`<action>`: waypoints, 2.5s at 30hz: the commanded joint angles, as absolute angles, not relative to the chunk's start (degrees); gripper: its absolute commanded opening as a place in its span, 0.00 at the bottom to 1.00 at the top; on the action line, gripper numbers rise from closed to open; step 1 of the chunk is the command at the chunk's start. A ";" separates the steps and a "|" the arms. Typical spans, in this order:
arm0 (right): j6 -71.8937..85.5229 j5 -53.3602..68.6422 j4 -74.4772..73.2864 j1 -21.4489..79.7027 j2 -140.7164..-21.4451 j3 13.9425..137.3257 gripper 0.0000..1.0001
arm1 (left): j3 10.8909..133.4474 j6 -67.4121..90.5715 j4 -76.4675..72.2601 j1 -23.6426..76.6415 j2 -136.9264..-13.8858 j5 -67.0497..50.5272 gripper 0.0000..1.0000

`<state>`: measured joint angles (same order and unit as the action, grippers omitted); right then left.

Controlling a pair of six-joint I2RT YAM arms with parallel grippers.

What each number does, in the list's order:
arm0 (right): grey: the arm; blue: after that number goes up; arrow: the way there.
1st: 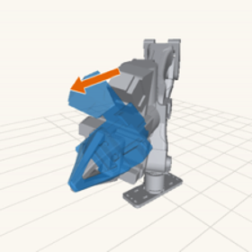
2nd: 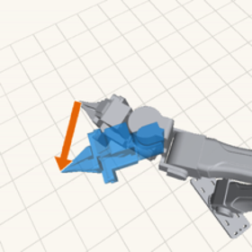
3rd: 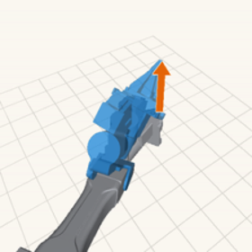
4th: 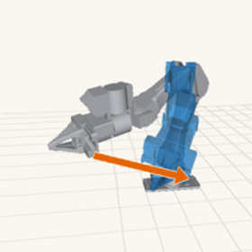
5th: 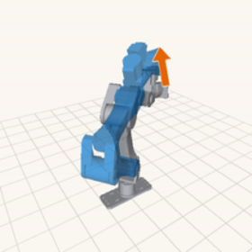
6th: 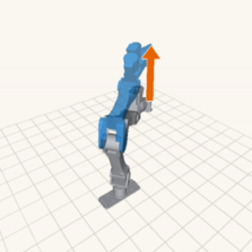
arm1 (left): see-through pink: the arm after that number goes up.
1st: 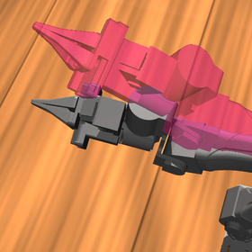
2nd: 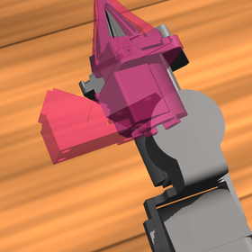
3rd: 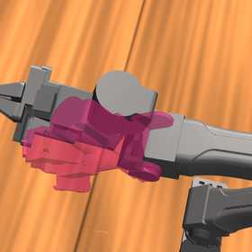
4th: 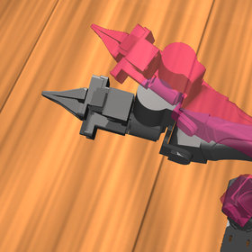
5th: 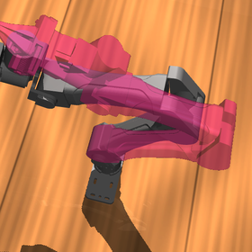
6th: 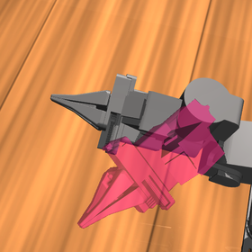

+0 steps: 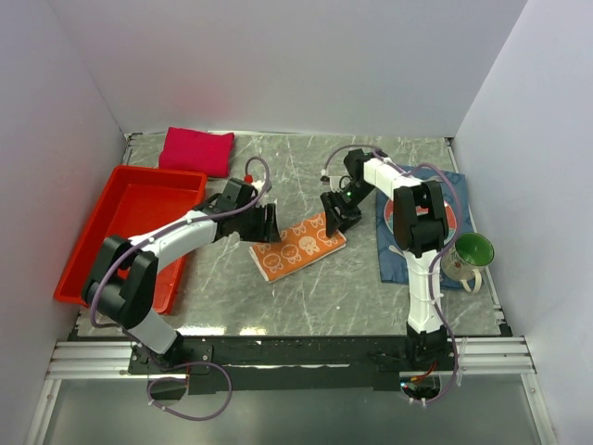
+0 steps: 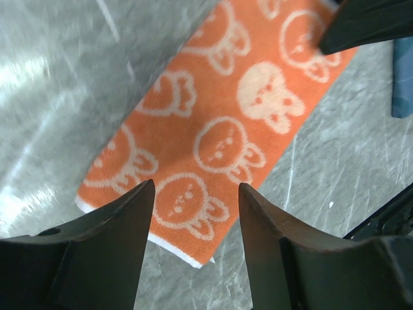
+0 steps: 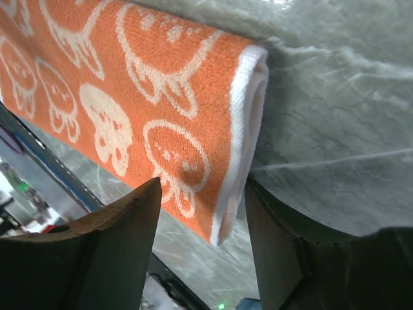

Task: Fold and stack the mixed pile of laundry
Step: Fold the T-shirt at the center of the board.

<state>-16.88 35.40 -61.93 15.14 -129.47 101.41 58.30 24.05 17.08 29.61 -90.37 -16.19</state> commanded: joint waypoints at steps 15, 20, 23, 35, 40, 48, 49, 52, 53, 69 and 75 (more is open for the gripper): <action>-16.68 20.76 -56.08 16.88 -125.95 107.22 0.00 | 51.86 32.87 12.57 26.28 -84.03 -11.25 0.51; -22.05 14.24 -53.88 17.57 -121.21 109.95 0.00 | 47.03 35.59 8.71 20.84 -79.37 -15.89 0.51; -25.13 12.66 -52.83 19.77 -118.48 108.47 0.00 | 45.35 36.91 6.77 20.13 -79.54 -17.66 0.50; -25.40 12.39 -50.71 33.57 -111.97 101.95 0.00 | 44.03 40.43 1.58 20.21 -86.83 -20.30 0.43; -25.31 11.69 -50.19 37.61 -113.55 101.51 0.00 | 45.08 39.99 1.76 20.13 -90.35 -20.65 0.38; -25.66 11.78 -49.57 44.56 -115.66 100.73 0.00 | 45.70 39.20 1.93 20.13 -93.95 -21.00 0.33; -25.75 11.95 -49.22 45.17 -115.84 100.29 0.00 | 45.62 39.29 1.67 20.13 -94.04 -21.01 0.33; -26.63 12.21 -48.52 47.19 -116.10 98.36 0.00 | 45.53 39.46 1.23 20.21 -94.31 -21.27 0.33; -27.15 12.30 -48.60 47.63 -116.28 98.18 0.00 | 45.44 39.46 1.23 20.13 -94.39 -21.27 0.33; -29.44 16.50 -44.02 49.66 -119.96 94.04 0.28 | 43.95 40.69 6.93 17.67 -86.94 -16.80 0.43; -33.04 33.27 -52.29 46.86 -118.40 98.34 0.49 | 42.36 43.42 14.41 14.50 -74.19 -11.42 0.64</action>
